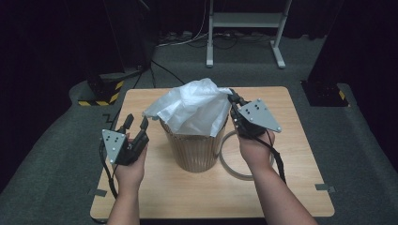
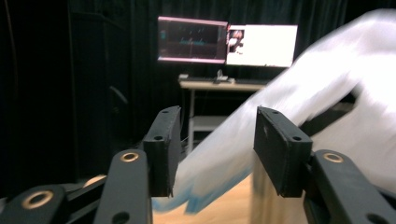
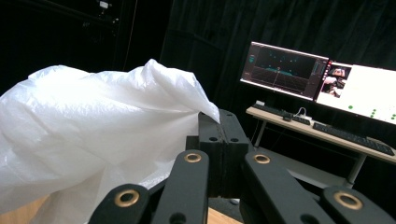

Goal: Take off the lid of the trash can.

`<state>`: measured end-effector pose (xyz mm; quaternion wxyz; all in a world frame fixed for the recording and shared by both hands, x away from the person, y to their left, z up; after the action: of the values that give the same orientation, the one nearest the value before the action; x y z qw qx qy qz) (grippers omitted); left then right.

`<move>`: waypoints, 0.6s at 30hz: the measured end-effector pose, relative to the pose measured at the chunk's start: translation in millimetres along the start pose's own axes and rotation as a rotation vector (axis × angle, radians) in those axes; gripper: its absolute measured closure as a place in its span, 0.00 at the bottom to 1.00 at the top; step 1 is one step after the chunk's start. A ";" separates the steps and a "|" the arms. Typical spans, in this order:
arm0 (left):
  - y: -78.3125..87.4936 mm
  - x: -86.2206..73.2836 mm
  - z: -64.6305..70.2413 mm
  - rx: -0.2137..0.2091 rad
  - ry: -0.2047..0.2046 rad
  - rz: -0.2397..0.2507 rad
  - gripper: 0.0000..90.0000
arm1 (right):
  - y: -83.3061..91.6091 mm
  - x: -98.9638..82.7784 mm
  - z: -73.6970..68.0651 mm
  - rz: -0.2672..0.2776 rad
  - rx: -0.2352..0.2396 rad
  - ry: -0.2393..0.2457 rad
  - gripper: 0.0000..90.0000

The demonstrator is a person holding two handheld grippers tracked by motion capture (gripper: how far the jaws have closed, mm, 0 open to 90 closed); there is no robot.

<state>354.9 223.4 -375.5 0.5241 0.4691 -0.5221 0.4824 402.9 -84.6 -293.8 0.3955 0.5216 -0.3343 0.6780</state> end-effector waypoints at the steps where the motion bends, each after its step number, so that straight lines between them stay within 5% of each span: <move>1: -3.0 -4.6 -0.6 0.000 -0.011 -0.017 0.53 | 0.5 0.4 -0.3 0.002 0.001 -0.001 1.00; 5: -19.4 -16.2 3.2 0.022 -0.101 -0.071 0.45 | 2.2 1.1 -1.4 0.005 0.007 0.001 1.00; 10: -42.9 -13.6 9.7 0.003 -0.154 -0.108 0.42 | 3.3 0.2 -3.9 0.002 0.019 0.001 1.00; 12: -47.6 -9.7 11.1 -0.010 -0.169 -0.101 0.56 | 3.7 -0.8 -5.0 0.000 0.027 0.001 1.00; 15: -47.1 -1.7 9.9 -0.023 -0.161 -0.074 0.93 | 3.2 -3.8 -7.1 -0.012 0.043 0.000 1.00; 18: -34.2 10.4 4.8 -0.007 -0.109 0.004 1.00 | 0.2 -8.4 -7.7 -0.040 0.063 -0.008 1.00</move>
<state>388.4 215.6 -364.7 0.4956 0.4917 -0.5524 0.4554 400.5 -79.6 -303.7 0.3912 0.5429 -0.3039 0.6782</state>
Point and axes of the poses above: each handheld gripper's, and its own axes: y roughly backward along the jaws, x roughly out of its top, z roughly to its right, the point moved 3 cm from there along -y, roughly forward along the jaws, and after that the axes turned 2 degrees about x, right-handed, at the moved point
